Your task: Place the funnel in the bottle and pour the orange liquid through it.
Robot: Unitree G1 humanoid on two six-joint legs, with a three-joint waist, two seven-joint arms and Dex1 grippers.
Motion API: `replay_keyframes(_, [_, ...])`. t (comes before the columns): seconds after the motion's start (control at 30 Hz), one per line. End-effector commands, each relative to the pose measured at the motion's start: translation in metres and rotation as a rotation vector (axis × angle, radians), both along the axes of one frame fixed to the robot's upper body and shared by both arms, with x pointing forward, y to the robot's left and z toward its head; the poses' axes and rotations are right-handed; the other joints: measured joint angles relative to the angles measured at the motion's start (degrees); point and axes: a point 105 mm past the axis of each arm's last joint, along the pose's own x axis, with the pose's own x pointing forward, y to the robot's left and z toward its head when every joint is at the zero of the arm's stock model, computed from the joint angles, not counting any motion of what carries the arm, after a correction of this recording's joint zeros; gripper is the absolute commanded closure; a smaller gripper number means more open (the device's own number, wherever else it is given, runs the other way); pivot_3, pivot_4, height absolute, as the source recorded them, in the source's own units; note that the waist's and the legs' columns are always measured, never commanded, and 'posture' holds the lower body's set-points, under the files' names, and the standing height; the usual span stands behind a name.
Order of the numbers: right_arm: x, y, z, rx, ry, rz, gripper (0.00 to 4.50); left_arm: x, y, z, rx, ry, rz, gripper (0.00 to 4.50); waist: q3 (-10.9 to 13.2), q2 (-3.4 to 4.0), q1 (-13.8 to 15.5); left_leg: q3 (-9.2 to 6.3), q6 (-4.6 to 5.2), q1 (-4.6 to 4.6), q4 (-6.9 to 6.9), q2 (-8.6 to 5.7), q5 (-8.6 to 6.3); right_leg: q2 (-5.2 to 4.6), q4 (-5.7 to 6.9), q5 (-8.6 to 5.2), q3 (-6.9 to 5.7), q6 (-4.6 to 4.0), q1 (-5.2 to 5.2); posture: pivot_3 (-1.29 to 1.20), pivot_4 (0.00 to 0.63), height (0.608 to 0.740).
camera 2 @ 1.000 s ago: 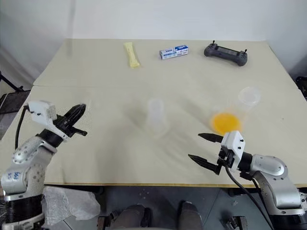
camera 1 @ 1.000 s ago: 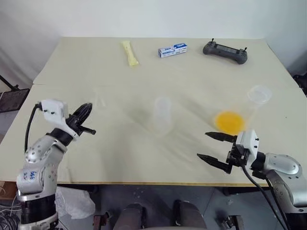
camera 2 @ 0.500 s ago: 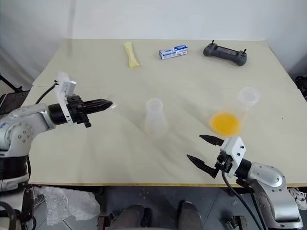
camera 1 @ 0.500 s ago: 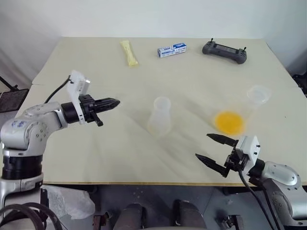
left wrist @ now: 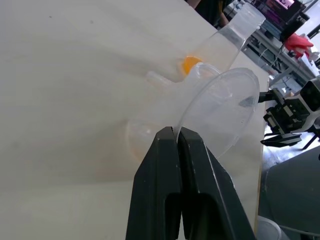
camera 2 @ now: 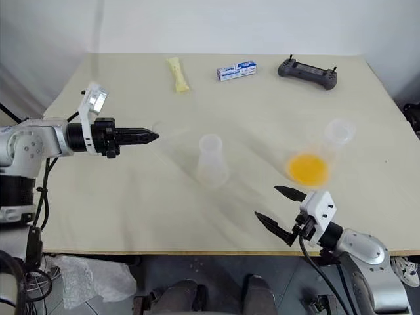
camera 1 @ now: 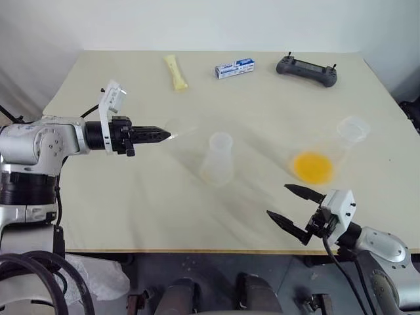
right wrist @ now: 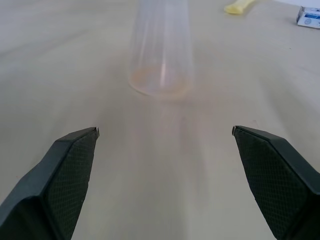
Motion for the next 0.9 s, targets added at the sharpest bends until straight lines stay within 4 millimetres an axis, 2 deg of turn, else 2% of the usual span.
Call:
replay_keyframes(0.03, [-0.002,0.006,0.011,0.008,-0.053,0.012,0.00,0.002,0.003,0.025,0.006,-0.066,-0.027,4.46,0.0,-0.01,0.1,-0.01,0.00,-0.02,0.01,0.00,0.00,0.00,0.00,0.00,0.00,0.00,0.00,0.00,0.150,0.740])
replay_keyframes(0.17, [-0.001,0.008,0.011,0.011,-0.056,0.011,0.00,-0.003,-0.005,0.039,0.015,-0.053,-0.138,4.46,0.0,-0.02,0.0,0.01,0.00,-0.06,0.02,-0.01,0.00,0.02,0.00,0.00,-0.01,0.00,-0.03,0.00,0.150,0.740])
replay_keyframes(0.47, [0.003,0.011,0.013,0.012,-0.066,0.024,0.00,-0.002,-0.021,0.038,0.118,0.028,-0.330,4.46,0.0,-0.07,0.0,0.09,0.01,-0.11,0.03,0.02,0.00,0.06,0.00,-0.01,0.00,0.01,-0.09,0.00,0.150,0.740])
replay_keyframes(0.73, [0.005,0.012,0.014,0.014,-0.072,0.020,0.00,0.007,-0.038,0.053,0.129,-0.010,-0.385,4.46,0.1,-0.19,-0.1,0.01,0.05,-0.47,0.14,0.01,0.02,0.04,0.01,0.00,-0.05,0.02,-0.34,0.00,0.150,0.740])
replay_keyframes(0.9, [0.005,0.013,0.013,0.021,-0.073,0.011,0.00,0.007,-0.046,0.051,0.186,-0.007,-0.426,4.46,0.1,-0.20,-0.1,-0.02,0.05,-0.50,0.14,0.01,0.02,0.01,0.02,0.00,-0.06,0.02,-0.35,0.00,0.150,0.740])
